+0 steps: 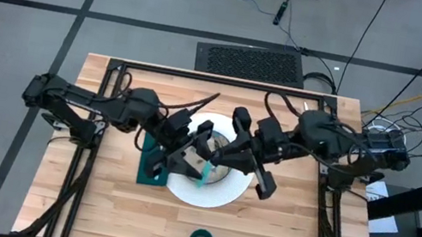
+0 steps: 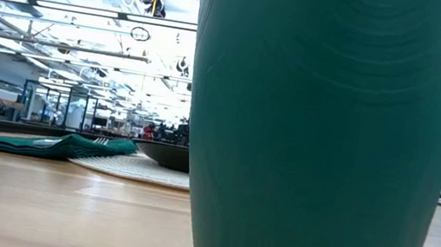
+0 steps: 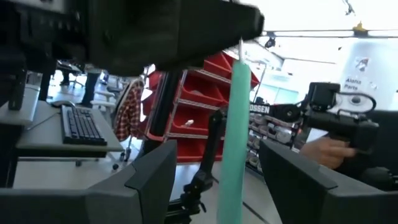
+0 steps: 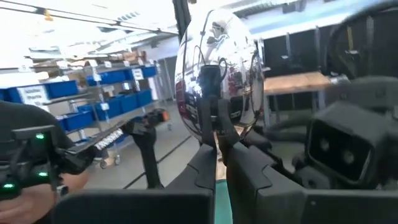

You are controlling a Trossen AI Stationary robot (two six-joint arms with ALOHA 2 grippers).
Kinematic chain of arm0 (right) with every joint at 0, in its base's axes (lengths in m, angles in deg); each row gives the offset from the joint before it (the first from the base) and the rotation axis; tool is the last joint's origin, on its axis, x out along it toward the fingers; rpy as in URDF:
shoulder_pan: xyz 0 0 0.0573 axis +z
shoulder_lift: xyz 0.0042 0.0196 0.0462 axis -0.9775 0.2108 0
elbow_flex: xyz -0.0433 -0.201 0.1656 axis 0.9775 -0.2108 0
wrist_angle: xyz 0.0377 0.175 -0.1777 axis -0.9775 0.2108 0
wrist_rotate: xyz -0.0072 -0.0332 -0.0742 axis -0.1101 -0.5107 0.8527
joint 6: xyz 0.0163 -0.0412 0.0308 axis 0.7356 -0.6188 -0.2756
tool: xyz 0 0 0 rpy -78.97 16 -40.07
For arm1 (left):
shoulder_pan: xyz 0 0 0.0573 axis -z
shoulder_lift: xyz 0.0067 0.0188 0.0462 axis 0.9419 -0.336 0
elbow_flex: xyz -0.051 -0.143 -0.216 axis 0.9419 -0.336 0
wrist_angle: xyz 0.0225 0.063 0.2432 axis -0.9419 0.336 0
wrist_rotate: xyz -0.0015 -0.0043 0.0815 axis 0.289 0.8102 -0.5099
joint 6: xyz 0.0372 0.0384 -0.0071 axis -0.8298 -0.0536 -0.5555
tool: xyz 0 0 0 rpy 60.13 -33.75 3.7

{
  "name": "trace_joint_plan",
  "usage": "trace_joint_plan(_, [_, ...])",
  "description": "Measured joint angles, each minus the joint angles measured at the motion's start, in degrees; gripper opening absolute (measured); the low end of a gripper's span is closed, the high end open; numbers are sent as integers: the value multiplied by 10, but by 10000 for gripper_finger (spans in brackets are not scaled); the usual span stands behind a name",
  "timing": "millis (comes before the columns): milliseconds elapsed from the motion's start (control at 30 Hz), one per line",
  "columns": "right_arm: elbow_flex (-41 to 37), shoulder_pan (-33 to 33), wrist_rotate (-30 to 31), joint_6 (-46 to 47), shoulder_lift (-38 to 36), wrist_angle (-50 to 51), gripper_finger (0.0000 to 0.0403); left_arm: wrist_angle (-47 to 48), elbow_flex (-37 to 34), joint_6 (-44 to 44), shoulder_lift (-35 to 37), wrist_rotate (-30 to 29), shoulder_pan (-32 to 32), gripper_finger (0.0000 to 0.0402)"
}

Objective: Set table place
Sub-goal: Put the green spoon on the right side of the plate

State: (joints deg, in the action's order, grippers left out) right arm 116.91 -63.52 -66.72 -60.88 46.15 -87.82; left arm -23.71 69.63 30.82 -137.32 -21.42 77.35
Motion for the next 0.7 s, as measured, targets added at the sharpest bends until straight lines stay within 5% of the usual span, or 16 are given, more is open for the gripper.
trace_joint_plan(267, [0, -8, -23, 0, 0, -9, 2, 12, 0, -27, 0, 9, 0, 204])
trace_joint_plan(567, [0, -14, 13, 5, -1, -12, 7, 6, 0, -23, -8, 31, 0, 29])
trace_joint_plan(700, [0, -15, 26, 20, -2, -8, 32, 7, 0, -24, -8, 30, 0, 29])
